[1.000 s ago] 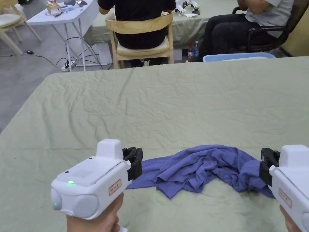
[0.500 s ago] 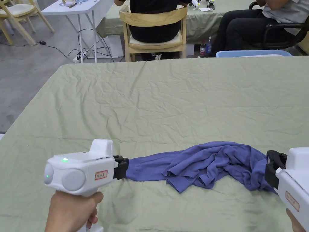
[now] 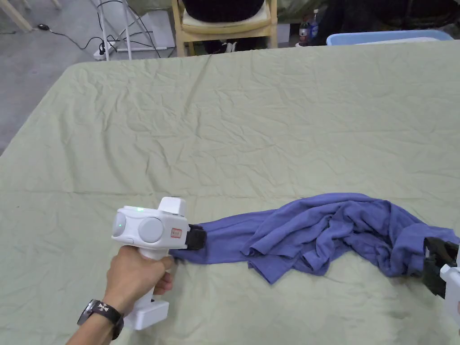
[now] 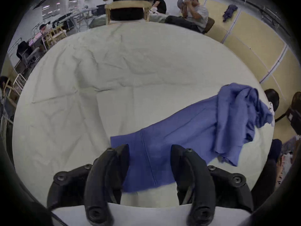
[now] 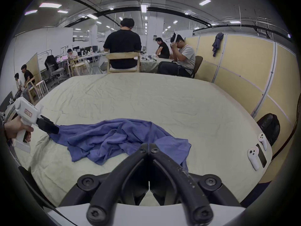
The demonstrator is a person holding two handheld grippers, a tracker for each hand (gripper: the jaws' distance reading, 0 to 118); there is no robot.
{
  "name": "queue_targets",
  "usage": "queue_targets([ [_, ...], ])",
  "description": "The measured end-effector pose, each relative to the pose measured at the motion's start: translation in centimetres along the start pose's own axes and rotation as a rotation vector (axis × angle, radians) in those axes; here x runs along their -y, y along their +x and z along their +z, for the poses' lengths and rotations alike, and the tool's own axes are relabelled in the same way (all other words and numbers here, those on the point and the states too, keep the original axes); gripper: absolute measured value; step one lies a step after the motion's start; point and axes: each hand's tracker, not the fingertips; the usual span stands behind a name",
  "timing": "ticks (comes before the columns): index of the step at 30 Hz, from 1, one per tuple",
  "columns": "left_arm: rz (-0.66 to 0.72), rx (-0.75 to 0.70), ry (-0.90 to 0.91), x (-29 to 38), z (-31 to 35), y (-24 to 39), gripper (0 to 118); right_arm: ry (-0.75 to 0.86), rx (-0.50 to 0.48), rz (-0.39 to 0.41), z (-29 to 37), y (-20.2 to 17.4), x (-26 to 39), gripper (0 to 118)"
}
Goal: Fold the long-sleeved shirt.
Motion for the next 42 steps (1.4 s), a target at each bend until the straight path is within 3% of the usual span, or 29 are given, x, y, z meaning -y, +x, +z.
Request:
queue_targets([
  [4,0.076,0.008,-0.020,0.3,-2.6,-0.2,50,-0.032,0.007,-0.004,-1.0,0.2,0.5,2],
  [6,0.077,0.001,-0.006,0.6,-1.8,-0.3,43,-0.037,0.008,0.001,-1.1,0.2,0.7,2],
  [8,0.039,-0.019,0.018,1.0,-1.5,-0.1,10,-0.045,0.007,0.000,-1.4,0.2,1.0,2],
  [9,0.043,-0.014,0.028,1.2,-1.1,-0.2,6,-0.046,0.006,-0.002,-1.4,0.2,1.1,2],
  [16,0.022,-0.001,0.052,2.3,-0.4,0.9,4,-0.034,-0.007,-0.040,-0.7,1.9,0.8,2],
  [20,0.043,0.005,0.053,2.5,-0.9,0.3,4,-0.089,-0.030,0.024,-1.3,5.3,-2.5,2],
  [21,0.039,0.005,0.048,2.4,-0.8,0.9,3,-0.129,-0.044,0.030,-2.0,6.4,-3.5,7],
  [23,0.042,0.010,0.035,2.4,-0.9,0.9,3,-0.195,-0.059,0.013,-4.1,8.6,-5.5,53],
  [24,0.045,0.012,0.031,2.4,-0.9,0.9,3,-0.221,-0.052,0.006,-5.0,9.4,-6.1,70],
  [25,0.045,0.012,0.029,2.3,-0.8,1.0,3,-0.253,-0.072,-0.017,-6.4,10.4,-6.6,72],
  [29,0.042,0.019,0.025,2.3,-0.8,1.0,3,-0.433,-0.157,-0.135,-13.5,13.7,-7.9,72],
  [32,0.049,0.018,0.030,2.6,-0.7,1.3,3,-0.600,-0.088,-0.196,-18.1,14.2,-6.3,68],
  [35,0.038,0.008,0.033,2.5,-0.7,1.7,3,-0.671,-0.111,-0.230,-21.3,14.1,-3.5,63],
  [38,0.037,0.007,0.033,2.4,-0.9,1.5,3,-0.642,-0.081,-0.345,-22.0,13.7,-1.4,64],
  [41,0.035,0.003,0.033,2.4,-1.0,1.6,3,-0.623,-0.073,-0.313,-22.5,14.2,-1.3,58],
  [42,0.028,-0.001,0.034,2.3,-1.0,1.7,3,-0.616,-0.075,-0.294,-22.3,14.1,-1.3,48],
])
